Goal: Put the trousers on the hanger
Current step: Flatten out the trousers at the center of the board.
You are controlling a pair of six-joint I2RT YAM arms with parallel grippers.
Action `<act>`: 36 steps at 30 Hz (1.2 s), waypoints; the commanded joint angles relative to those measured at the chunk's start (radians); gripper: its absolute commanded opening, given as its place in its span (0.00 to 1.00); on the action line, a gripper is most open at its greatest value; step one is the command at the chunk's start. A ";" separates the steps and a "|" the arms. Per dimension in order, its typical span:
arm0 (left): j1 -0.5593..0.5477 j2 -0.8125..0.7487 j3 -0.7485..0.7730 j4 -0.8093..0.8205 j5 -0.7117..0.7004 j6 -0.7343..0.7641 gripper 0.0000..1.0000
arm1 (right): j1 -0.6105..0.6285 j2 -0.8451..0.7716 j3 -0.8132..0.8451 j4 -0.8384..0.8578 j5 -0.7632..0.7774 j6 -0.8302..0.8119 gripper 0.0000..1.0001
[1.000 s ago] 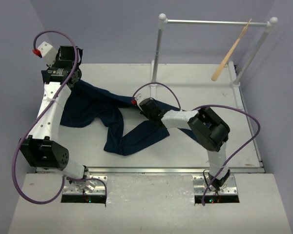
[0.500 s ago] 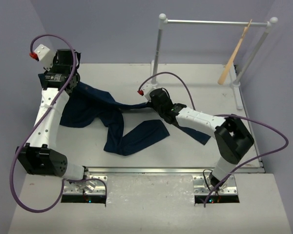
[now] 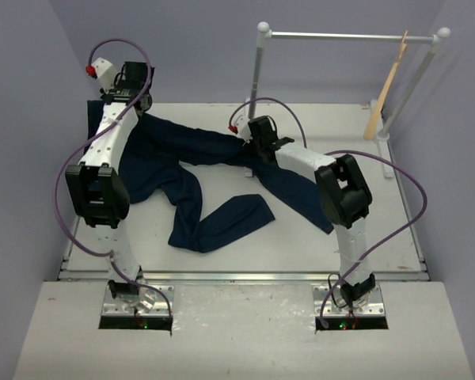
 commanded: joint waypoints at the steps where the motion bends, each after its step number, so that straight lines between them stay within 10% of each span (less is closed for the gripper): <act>1: 0.011 0.173 0.259 0.060 -0.096 0.052 0.00 | -0.015 0.061 0.109 0.011 -0.019 -0.016 0.10; 11: 0.010 0.416 0.448 0.447 -0.177 0.421 1.00 | -0.056 -0.094 0.120 -0.182 -0.013 0.320 0.66; 15: -0.020 0.338 0.459 0.304 -0.197 0.335 1.00 | -0.024 -0.266 -0.088 -0.246 -0.321 0.481 0.99; 18: -0.029 0.057 0.255 -0.018 -0.129 -0.021 1.00 | 0.104 -0.407 -0.298 -0.163 -0.383 0.428 0.99; 22: -0.011 -0.278 -0.310 -0.036 0.133 -0.334 1.00 | 0.239 -0.477 -0.471 -0.195 -0.600 0.286 0.99; 27: -0.008 -0.532 -0.711 0.114 0.318 -0.346 1.00 | 0.336 -0.458 -0.517 -0.196 -0.642 0.234 0.99; 36: -0.009 -0.725 -0.874 -0.017 0.275 -0.318 1.00 | 0.459 -0.274 -0.504 -0.108 -0.426 0.223 0.87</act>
